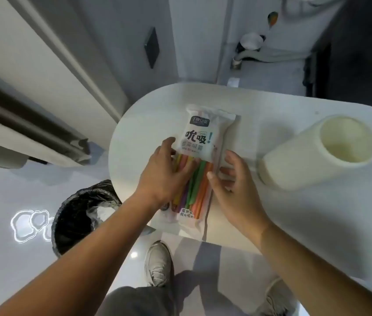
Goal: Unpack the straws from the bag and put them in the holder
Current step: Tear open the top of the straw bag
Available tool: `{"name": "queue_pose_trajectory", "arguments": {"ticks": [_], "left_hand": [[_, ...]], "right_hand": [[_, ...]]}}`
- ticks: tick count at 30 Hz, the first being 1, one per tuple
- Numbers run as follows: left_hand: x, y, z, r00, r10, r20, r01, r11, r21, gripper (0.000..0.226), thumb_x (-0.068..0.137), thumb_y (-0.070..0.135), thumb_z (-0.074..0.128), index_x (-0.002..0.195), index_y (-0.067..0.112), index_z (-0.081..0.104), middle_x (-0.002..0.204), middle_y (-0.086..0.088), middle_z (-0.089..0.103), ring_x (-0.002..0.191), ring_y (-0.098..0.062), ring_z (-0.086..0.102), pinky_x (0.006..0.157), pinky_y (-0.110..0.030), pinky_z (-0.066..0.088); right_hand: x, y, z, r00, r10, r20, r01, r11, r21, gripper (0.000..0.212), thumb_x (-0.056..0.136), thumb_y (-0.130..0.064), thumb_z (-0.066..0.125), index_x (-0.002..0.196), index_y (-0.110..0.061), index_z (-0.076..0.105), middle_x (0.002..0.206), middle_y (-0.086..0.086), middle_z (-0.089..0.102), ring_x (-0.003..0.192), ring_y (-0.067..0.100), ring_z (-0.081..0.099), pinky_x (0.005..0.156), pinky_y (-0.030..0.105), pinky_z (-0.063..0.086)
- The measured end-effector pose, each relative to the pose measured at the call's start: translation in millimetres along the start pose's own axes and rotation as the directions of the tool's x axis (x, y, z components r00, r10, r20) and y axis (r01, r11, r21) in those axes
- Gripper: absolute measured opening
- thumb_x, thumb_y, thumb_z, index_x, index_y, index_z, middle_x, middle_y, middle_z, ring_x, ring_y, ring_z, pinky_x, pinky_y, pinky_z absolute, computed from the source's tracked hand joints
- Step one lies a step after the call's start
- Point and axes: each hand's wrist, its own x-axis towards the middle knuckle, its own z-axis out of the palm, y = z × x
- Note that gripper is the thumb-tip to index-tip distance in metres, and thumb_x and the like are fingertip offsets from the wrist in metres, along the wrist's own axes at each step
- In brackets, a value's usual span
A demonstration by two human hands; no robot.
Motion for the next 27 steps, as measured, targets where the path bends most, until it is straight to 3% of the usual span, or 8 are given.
{"name": "queue_pose_trajectory", "arguments": {"ticks": [5,9,13,16,18,20,25,27], "left_hand": [[14.7,1.6,7.0,0.998,-0.004,-0.057,0.006,0.999,0.048,0.079,0.093,0.063,0.060,0.155,0.022,0.035,0.130,-0.001,0.063,0.108,-0.021,0.064,0.092,-0.037,0.053],[23.6,1.4,13.2,0.991,-0.053,-0.122,0.050,0.998,-0.025,0.073,0.093,0.065,0.059,0.146,0.019,0.044,0.095,0.013,0.058,0.094,-0.018,0.061,0.083,-0.033,0.048],[34.1,-0.6,12.6,0.987,-0.070,-0.144,0.046,0.986,-0.161,0.072,0.088,0.072,0.059,0.137,0.020,0.056,0.104,0.004,0.065,0.094,-0.017,0.065,0.085,-0.036,0.054],[39.5,-2.4,16.6,0.987,-0.013,-0.162,-0.030,0.964,-0.263,0.056,0.085,0.073,0.063,0.106,0.021,0.070,0.095,0.001,0.075,0.087,-0.018,0.073,0.088,-0.045,0.060],[35.9,0.3,17.4,0.981,0.034,-0.190,-0.099,0.933,-0.346,0.054,0.084,0.071,0.067,0.101,0.020,0.067,0.092,-0.001,0.077,0.084,-0.019,0.076,0.086,-0.048,0.062],[28.6,4.2,16.4,0.976,0.086,-0.198,-0.161,0.900,-0.404,0.057,0.081,0.069,0.072,0.102,0.017,0.061,0.092,-0.003,0.077,0.082,-0.022,0.077,0.085,-0.049,0.063],[-9.2,10.6,11.1,0.976,0.139,-0.166,-0.209,0.806,-0.554,0.060,0.073,0.067,0.078,0.100,0.016,0.058,0.091,-0.007,0.080,0.083,-0.027,0.078,0.087,-0.054,0.061],[-28.9,14.0,8.9,0.971,0.182,-0.156,-0.239,0.796,-0.556,0.046,0.084,0.057,0.076,0.101,0.016,0.063,0.092,-0.005,0.080,0.084,-0.023,0.078,0.086,-0.048,0.062]], "right_hand": [[12.0,3.9,5.3,0.998,-0.060,-0.029,0.064,0.983,0.173,0.044,0.095,-0.025,0.067,0.128,-0.038,0.042,0.112,-0.031,0.053,0.097,-0.023,0.057,0.072,0.003,0.048],[19.7,7.9,4.2,0.996,-0.078,-0.042,0.086,0.972,0.221,0.036,0.093,-0.020,0.069,0.109,-0.042,0.046,0.097,-0.033,0.053,0.083,-0.030,0.056,0.065,0.000,0.045],[26.5,8.8,2.3,0.995,-0.086,-0.044,0.094,0.961,0.258,0.035,0.094,-0.027,0.068,0.112,-0.042,0.042,0.096,-0.032,0.051,0.075,-0.032,0.054,0.060,0.000,0.045],[27.8,6.5,-0.8,0.990,-0.138,-0.039,0.143,0.956,0.257,0.046,0.095,-0.035,0.063,0.131,-0.041,0.036,0.096,-0.036,0.046,0.073,-0.034,0.052,0.058,-0.001,0.043],[25.0,3.3,-2.9,0.983,-0.174,-0.054,0.182,0.951,0.251,0.063,0.095,-0.040,0.062,0.148,-0.035,0.028,0.097,-0.036,0.046,0.073,-0.030,0.055,0.058,0.003,0.047],[20.7,-1.1,-5.0,0.977,-0.198,-0.081,0.212,0.942,0.259,0.068,0.094,-0.043,0.062,0.152,-0.034,0.026,0.101,-0.033,0.050,0.078,-0.019,0.063,0.066,0.011,0.051],[-6.1,-14.7,-10.3,0.963,-0.236,-0.132,0.264,0.927,0.267,0.071,0.092,-0.047,0.064,0.153,-0.031,0.031,0.111,-0.008,0.072,0.091,0.002,0.073,0.089,0.035,0.057],[-25.5,-21.7,-14.7,0.965,-0.227,-0.134,0.256,0.928,0.271,0.061,0.091,-0.048,0.064,0.146,-0.031,0.042,0.108,-0.002,0.074,0.089,0.006,0.074,0.089,0.040,0.058]]}}
